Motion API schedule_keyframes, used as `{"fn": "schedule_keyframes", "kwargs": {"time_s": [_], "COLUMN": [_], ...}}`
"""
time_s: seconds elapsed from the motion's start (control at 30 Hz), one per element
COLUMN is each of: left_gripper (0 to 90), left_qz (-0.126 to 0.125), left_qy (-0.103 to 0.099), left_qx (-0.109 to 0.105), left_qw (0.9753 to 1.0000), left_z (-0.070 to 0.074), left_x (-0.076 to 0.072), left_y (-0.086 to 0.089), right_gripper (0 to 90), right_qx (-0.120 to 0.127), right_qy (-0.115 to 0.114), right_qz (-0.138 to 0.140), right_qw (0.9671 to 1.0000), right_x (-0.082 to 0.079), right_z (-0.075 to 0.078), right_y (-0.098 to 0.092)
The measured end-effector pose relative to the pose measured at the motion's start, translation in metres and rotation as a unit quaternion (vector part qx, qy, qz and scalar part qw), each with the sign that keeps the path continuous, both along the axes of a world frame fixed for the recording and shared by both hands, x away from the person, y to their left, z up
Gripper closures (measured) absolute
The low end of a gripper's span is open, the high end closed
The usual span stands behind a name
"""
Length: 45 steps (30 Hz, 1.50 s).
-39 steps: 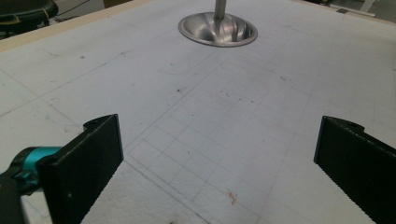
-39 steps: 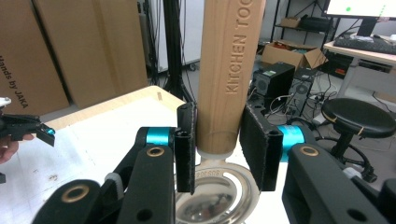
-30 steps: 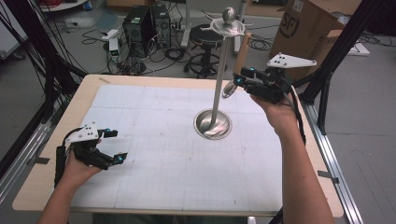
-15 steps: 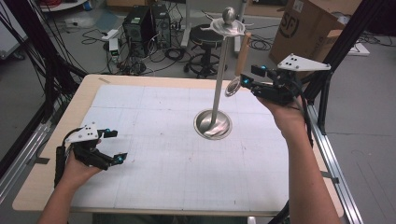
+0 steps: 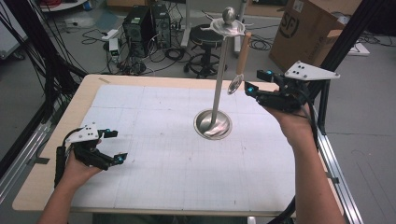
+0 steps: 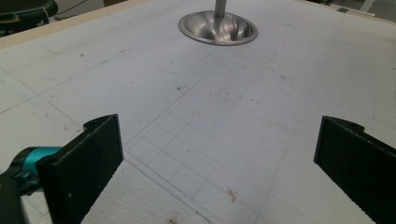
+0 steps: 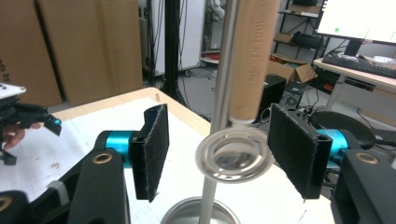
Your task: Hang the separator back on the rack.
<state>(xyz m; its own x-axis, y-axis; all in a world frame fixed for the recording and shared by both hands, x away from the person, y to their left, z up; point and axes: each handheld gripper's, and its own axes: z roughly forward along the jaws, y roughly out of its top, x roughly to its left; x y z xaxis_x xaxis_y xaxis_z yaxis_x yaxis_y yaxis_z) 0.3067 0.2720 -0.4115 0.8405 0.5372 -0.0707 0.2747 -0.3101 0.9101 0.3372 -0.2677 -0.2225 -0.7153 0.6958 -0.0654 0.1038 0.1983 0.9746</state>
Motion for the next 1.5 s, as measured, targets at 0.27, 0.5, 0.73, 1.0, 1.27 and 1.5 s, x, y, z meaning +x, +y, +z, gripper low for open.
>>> {"fn": "schedule_keyframes", "kwargs": {"time_s": [0.27, 0.5, 0.73, 1.0, 1.27, 1.5], "left_gripper": [1.9, 1.8, 1.8, 1.9, 1.9, 1.9], "left_qz": [-0.002, -0.001, -0.004, -0.010, -0.012, -0.011], "left_qy": [0.000, -0.002, -0.001, -0.001, -0.004, -0.003], "left_qx": [-0.003, -0.003, -0.004, -0.001, -0.007, -0.005], "left_qw": [1.0000, 1.0000, 1.0000, 1.0000, 0.9999, 0.9999], "left_z": [0.001, 0.001, 0.000, 0.000, 0.001, 0.000], "left_x": [-0.001, -0.001, 0.000, -0.002, -0.004, -0.004], "left_y": [0.000, 0.000, 0.000, -0.003, -0.003, -0.002], "right_gripper": [33.1, 30.4, 27.6, 22.7, 19.7, 15.6], "right_qx": [-0.010, -0.025, -0.025, -0.024, -0.019, -0.007], "right_qy": [-0.002, -0.004, 0.005, 0.028, 0.043, 0.067], "right_qz": [0.028, 0.040, 0.047, 0.055, 0.057, 0.073], "right_qw": [0.9996, 0.9989, 0.9986, 0.9978, 0.9973, 0.9950], "right_x": [-0.009, -0.014, -0.018, -0.021, -0.022, -0.020], "right_z": [-0.009, -0.023, -0.039, -0.063, -0.084, -0.114], "right_y": [0.005, 0.009, 0.010, 0.011, 0.012, 0.019]}}
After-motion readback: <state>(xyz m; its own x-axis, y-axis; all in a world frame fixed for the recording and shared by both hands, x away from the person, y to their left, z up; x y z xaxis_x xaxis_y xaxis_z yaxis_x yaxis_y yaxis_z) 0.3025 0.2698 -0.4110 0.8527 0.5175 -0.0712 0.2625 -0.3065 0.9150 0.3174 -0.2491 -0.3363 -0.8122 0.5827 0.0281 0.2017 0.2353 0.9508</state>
